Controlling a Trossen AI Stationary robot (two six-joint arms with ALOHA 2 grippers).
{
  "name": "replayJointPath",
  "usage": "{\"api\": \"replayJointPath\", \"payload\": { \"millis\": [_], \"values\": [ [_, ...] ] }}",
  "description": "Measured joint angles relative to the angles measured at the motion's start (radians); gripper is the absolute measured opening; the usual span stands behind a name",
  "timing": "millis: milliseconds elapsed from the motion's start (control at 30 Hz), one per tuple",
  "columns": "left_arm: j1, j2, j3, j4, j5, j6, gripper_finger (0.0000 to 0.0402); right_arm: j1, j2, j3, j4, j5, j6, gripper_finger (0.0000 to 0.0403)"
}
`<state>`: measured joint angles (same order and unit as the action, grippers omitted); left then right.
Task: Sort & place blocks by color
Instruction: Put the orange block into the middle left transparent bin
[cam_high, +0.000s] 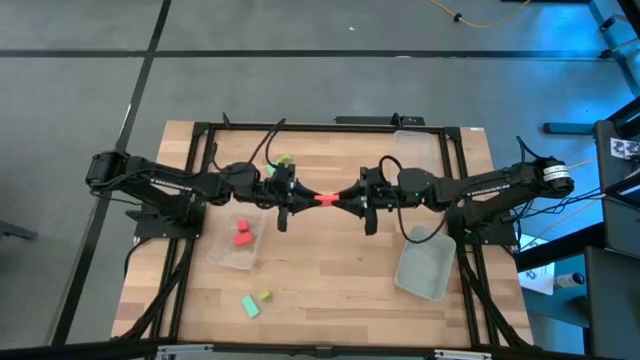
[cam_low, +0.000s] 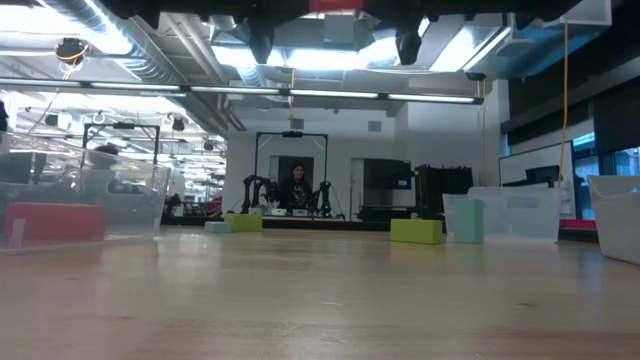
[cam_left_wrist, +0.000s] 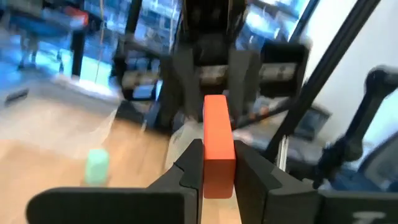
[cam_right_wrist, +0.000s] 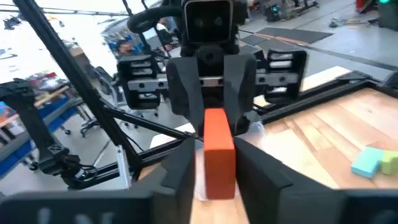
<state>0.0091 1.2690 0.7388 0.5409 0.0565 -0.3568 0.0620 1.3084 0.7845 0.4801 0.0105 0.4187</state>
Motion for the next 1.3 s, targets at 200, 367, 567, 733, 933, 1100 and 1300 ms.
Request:
{"api": "replayJointPath", "payload": {
  "millis": [200, 367, 567, 733, 933, 1100, 1300],
  "values": [
    [0.092, -0.121, 0.0, -0.192, 0.043, 0.035, 0.0048, -0.001, -0.077, 0.0, -0.158, 0.048, 0.019, 0.0186],
    [0.13, -0.268, 0.0, -0.358, 0.066, 0.082, 0.0048, -0.001, -0.171, 0.0, -0.278, 0.076, 0.021, 0.0223],
    [0.054, -0.462, -0.062, -0.41, -0.049, 0.09, 0.0048, 0.0, -0.233, 0.0, -0.25, 0.094, -0.005, 0.023],
    [-0.054, -0.579, -0.147, -0.41, -0.183, 0.08, 0.0048, -0.001, -0.234, 0.0, -0.228, 0.094, -0.005, 0.0231],
    [-0.102, -0.644, -0.158, -0.403, -0.236, 0.103, 0.0048, 0.0, -0.234, 0.0, -0.222, 0.094, -0.005, 0.0231],
    [-0.101, -0.656, -0.158, -0.404, -0.236, 0.106, 0.0048, -0.001, -0.234, 0.0, -0.222, 0.093, -0.005, 0.0231],
    [-0.102, -0.656, -0.138, -0.469, -0.183, 0.097, 0.0048, -0.001, -0.234, 0.0, -0.223, 0.093, -0.005, 0.0231]
  ]
}}
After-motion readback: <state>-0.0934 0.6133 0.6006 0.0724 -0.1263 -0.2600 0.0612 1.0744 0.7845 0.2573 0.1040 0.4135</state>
